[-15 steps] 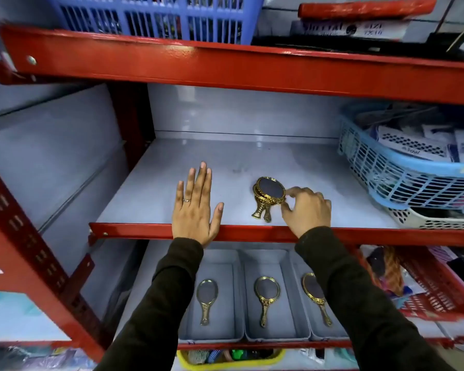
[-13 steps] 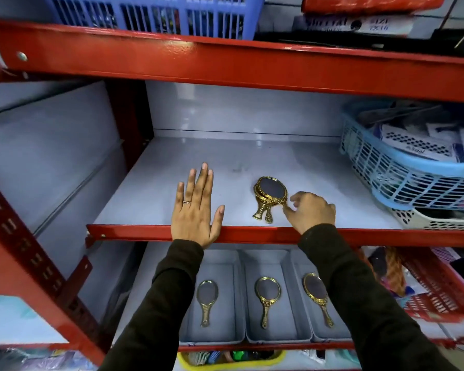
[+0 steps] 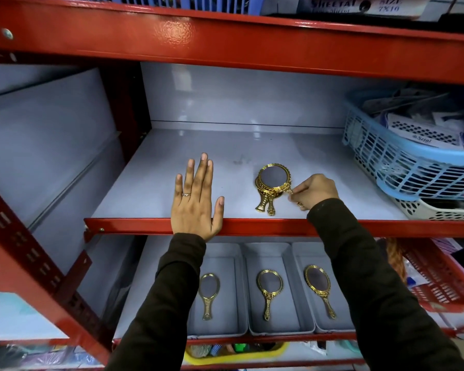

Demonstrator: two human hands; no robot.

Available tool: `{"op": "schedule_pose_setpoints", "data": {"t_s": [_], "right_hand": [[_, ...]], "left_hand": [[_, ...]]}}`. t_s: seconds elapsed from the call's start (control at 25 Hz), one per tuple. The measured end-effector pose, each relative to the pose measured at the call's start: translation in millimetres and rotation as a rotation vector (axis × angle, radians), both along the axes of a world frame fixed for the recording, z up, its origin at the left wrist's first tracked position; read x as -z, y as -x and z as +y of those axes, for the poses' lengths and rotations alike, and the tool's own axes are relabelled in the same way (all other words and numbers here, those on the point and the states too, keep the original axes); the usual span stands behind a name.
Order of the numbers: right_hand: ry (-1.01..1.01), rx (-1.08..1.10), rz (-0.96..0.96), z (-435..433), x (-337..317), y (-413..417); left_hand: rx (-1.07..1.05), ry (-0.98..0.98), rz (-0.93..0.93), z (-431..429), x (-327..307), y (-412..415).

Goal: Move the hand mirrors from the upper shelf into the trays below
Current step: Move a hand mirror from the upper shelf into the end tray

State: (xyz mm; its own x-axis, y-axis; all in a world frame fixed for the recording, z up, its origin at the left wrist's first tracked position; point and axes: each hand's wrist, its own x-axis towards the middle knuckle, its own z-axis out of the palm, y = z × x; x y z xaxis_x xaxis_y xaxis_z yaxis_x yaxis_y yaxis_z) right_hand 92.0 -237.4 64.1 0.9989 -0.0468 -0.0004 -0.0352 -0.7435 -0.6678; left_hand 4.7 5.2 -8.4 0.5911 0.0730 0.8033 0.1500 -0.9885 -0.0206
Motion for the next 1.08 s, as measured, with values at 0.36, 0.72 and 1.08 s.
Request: {"op": "schedule_pose_setpoints", "data": {"t_s": [0.36, 0.72, 1.08], "right_hand": [[-0.634, -0.092, 0.228, -37.9, -18.9, 13.2], [-0.792, -0.142, 0.323, -120.5, 12.6, 63.2], [-0.634, -0.002, 0.754, -196.7, 149.9, 104.1]], "left_hand": [[-0.037, 0.010, 0.048, -2.8, -4.9, 2.2], [-0.071, 0.015, 0.059, -6.4, -6.3, 4.3], [-0.080, 0.013, 0.041, -8.6, -7.3, 4.5]]}}
